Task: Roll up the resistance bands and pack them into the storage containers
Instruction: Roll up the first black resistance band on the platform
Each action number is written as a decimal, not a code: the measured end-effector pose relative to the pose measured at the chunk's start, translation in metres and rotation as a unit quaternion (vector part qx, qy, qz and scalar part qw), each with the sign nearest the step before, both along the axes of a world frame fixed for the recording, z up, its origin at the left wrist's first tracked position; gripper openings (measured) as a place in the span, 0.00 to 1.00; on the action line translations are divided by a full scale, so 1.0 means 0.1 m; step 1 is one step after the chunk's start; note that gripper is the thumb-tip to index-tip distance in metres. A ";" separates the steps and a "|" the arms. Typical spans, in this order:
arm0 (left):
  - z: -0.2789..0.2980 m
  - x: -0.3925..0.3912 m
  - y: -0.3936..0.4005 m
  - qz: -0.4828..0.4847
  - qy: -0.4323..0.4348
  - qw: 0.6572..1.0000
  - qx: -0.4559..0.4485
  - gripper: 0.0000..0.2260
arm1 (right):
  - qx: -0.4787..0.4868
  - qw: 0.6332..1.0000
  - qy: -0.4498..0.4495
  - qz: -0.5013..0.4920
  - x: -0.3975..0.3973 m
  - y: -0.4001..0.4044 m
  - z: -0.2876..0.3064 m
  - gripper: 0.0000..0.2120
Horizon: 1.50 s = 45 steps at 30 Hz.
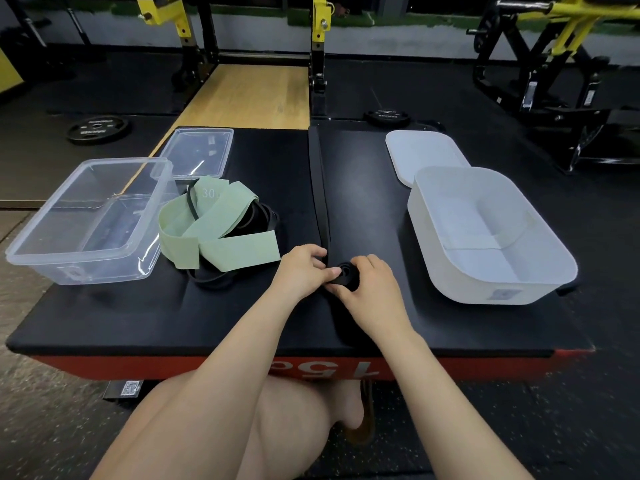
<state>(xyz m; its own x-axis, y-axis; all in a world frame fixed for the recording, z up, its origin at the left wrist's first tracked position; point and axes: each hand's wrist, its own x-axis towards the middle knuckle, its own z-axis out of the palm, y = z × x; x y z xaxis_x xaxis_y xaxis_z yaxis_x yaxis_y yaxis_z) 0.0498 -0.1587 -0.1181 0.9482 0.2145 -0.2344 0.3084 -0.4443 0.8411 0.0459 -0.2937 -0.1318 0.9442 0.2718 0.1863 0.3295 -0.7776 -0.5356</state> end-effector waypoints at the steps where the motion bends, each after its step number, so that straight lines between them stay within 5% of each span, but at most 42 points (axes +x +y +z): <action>1: 0.00 0.00 -0.01 -0.001 0.002 1.000 -0.003 0.22 | 0.000 1.000 0.006 0.012 0.02 -0.02 0.01 0.18; 21: 0.02 -0.03 -0.06 0.042 -0.016 0.999 -0.015 0.17 | -0.054 0.973 0.086 0.208 0.36 -0.28 0.24 0.25; 29: 0.00 0.03 -0.03 0.006 -0.017 0.999 0.050 0.09 | -0.036 0.995 0.075 0.046 0.08 -0.14 0.09 0.36; 33: -0.01 0.03 -0.03 0.003 -0.025 0.998 0.057 0.08 | -0.025 0.999 0.021 -0.030 -0.03 -0.02 -0.01 0.27; 39: -0.03 0.03 -0.03 0.008 -0.035 0.997 0.064 0.09 | -0.006 1.000 0.003 -0.009 0.01 -0.01 -0.03 0.17; 45: -0.02 0.03 -0.03 0.020 -0.024 0.999 0.006 0.07 | 0.001 0.997 0.054 0.056 0.17 -0.15 0.07 0.18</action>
<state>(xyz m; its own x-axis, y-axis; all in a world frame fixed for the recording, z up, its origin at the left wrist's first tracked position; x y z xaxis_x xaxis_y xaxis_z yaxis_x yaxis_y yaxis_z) 0.0529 -0.1616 -0.1197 0.9488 0.2559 -0.1853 0.2853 -0.4426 0.8501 0.0624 -0.3091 -0.1251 0.9226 0.3759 0.0867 0.3547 -0.7383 -0.5737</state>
